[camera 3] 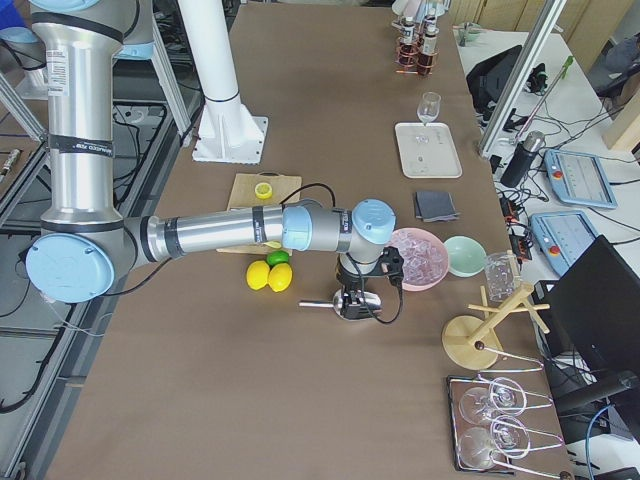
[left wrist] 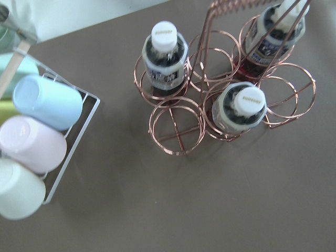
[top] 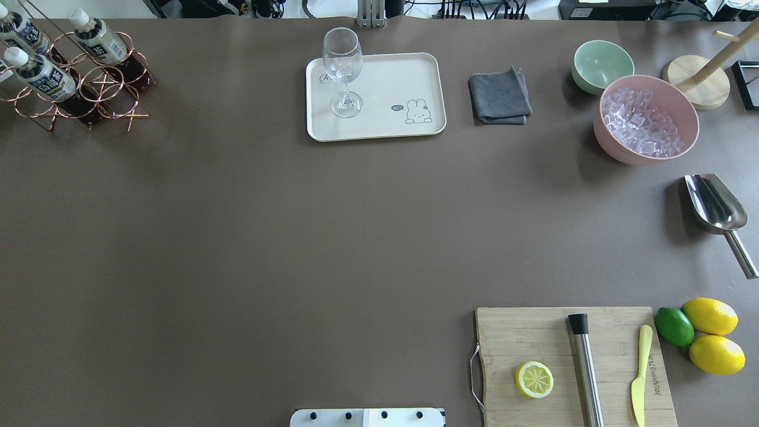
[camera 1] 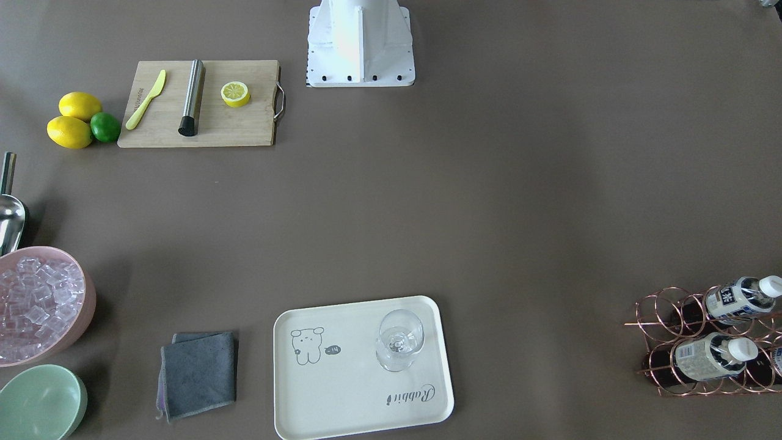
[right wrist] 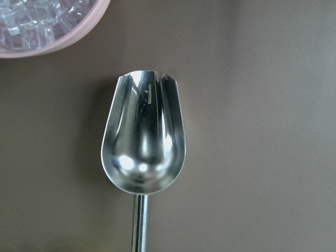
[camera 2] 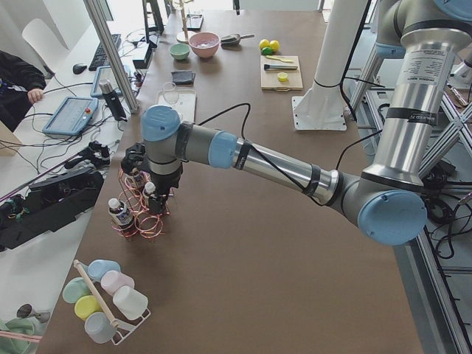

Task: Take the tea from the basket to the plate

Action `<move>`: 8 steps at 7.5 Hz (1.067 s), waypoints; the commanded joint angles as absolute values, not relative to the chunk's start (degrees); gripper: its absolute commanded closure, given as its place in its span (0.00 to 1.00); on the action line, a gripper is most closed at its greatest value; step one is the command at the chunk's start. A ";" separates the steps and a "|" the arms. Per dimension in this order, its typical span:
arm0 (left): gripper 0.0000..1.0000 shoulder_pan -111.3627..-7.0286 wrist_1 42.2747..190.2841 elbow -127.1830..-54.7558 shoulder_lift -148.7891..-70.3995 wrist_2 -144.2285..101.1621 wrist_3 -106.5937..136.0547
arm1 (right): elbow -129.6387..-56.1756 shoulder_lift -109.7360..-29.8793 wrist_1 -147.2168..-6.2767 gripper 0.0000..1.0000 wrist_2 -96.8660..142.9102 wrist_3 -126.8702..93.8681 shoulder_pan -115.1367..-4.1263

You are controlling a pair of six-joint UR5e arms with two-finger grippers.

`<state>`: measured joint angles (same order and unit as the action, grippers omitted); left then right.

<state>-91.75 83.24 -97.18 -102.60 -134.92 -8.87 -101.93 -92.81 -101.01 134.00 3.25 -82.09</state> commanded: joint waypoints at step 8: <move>0.02 -86.58 84.20 -83.85 -121.11 -129.64 -46.76 | -101.87 -92.81 -100.90 0.00 134.12 3.25 -82.00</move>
<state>-88.26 83.89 -83.76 -121.05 -129.80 -45.98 -101.89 -92.81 -100.95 134.10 3.25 -82.04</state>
